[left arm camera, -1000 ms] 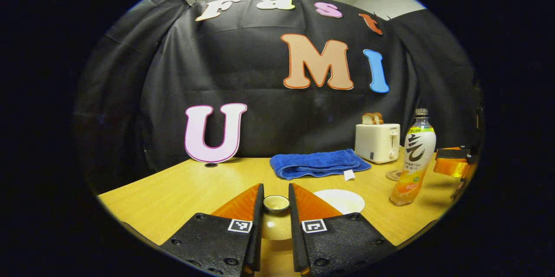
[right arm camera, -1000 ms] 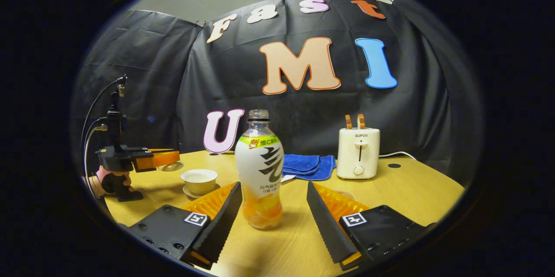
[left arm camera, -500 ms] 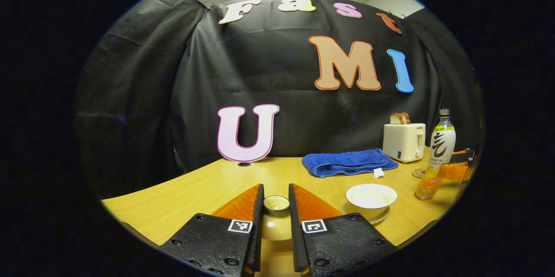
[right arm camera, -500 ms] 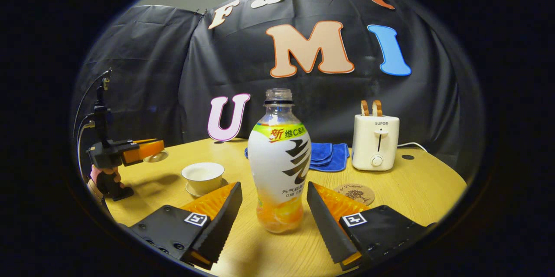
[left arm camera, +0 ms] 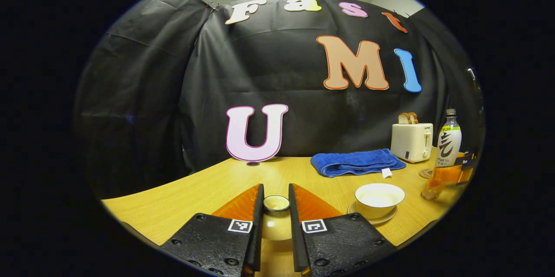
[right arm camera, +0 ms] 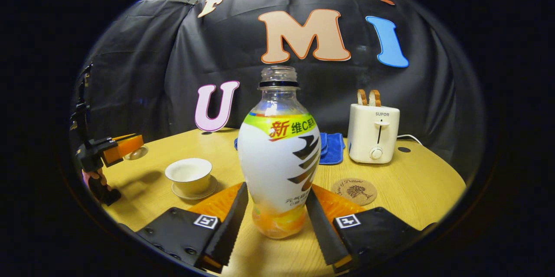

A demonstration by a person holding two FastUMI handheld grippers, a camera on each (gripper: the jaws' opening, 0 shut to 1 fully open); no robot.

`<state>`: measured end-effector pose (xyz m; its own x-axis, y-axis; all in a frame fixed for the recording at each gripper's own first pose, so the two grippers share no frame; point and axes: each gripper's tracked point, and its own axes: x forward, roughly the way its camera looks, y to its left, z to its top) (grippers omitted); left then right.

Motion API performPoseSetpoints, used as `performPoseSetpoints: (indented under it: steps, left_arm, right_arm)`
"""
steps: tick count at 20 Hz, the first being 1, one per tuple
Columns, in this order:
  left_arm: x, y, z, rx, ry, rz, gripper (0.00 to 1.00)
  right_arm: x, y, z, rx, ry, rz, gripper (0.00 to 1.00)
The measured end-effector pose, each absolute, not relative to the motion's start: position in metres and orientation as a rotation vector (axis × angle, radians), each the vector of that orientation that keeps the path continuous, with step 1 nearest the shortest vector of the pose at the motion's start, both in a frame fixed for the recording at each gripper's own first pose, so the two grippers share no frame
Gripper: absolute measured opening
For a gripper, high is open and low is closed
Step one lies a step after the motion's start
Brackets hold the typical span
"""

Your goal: Open the teacup lid with one hand, grasp the water bottle and pour water into the teacup with the other hand; after pouring, place the water bottle on the coaster and then close the teacup lid.

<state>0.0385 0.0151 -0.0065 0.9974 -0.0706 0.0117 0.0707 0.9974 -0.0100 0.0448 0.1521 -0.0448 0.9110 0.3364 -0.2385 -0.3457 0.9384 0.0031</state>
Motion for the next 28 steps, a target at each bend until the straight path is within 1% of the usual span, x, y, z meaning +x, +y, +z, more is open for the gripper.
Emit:
performPoseSetpoints:
  steps: [3,6,9,13,17,24,28]
  left_arm:
    - [0.038,0.015,-0.008,-0.010,-0.011,-0.071,0.27]
    - [0.038,0.015,-0.007,-0.010,-0.011,-0.071,0.27]
    - [0.039,0.015,-0.007,-0.011,-0.011,-0.071,0.27]
    - [0.039,0.017,-0.009,-0.011,-0.012,-0.070,0.27]
    - [0.039,0.016,-0.008,-0.012,-0.012,-0.065,0.27]
    - [0.039,0.018,-0.008,-0.011,-0.012,-0.054,0.27]
    - [0.039,0.018,-0.008,-0.011,-0.012,-0.052,0.27]
  right_arm:
    - [0.045,0.152,-0.045,-0.039,0.239,0.343,0.73]
    - [0.046,0.150,-0.045,-0.049,0.238,0.324,0.68]
    - [0.046,0.145,-0.042,-0.103,0.221,0.290,0.67]
    - [0.043,0.139,-0.023,-0.258,0.169,0.257,0.67]
    - [0.046,0.135,-0.004,-0.511,0.109,0.228,0.67]
    - [0.060,0.139,-0.014,-0.844,0.099,0.220,0.67]
    - [0.065,0.154,-0.006,-1.034,0.018,0.216,0.67]
